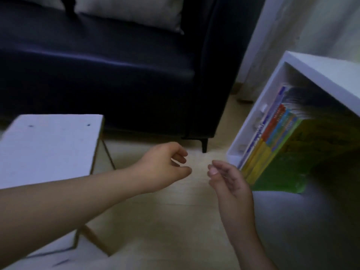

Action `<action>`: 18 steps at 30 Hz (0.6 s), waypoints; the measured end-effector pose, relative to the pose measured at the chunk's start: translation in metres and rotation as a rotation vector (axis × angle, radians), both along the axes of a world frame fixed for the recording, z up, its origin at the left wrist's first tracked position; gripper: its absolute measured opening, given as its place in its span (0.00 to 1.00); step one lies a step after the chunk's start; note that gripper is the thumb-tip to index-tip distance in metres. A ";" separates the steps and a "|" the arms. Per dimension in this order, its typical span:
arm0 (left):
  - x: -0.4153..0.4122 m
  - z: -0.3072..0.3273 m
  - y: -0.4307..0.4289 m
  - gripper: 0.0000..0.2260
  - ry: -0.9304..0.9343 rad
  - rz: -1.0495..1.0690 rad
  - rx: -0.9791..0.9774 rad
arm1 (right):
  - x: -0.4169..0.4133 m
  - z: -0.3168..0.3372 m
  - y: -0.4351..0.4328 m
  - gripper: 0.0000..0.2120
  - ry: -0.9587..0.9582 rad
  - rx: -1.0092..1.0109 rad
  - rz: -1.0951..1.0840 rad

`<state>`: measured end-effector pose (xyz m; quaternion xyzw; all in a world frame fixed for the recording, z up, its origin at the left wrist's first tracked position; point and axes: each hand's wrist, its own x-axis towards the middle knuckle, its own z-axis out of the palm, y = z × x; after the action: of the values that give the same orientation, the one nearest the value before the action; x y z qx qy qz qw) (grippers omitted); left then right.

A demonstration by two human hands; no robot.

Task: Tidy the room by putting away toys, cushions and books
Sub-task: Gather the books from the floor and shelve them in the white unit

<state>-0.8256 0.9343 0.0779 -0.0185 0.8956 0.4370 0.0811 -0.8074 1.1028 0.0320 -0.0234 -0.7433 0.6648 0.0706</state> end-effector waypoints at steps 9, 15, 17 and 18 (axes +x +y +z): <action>0.097 0.044 -0.095 0.14 0.054 0.411 -0.007 | 0.027 0.030 -0.102 0.06 0.064 -0.053 0.353; 0.178 0.061 -0.153 0.15 0.043 0.610 -0.054 | 0.072 0.050 -0.163 0.07 0.138 0.043 0.700; 0.201 0.062 -0.167 0.14 0.016 0.626 -0.051 | 0.087 0.052 -0.173 0.06 0.140 0.086 0.761; 0.213 0.063 -0.175 0.13 0.017 0.635 -0.053 | 0.093 0.054 -0.179 0.06 0.152 0.106 0.792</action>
<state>-0.6125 0.7589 0.1410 -0.2956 0.8568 0.4170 -0.0675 -0.7141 0.9239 0.0860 0.3178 -0.7206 0.6013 -0.1350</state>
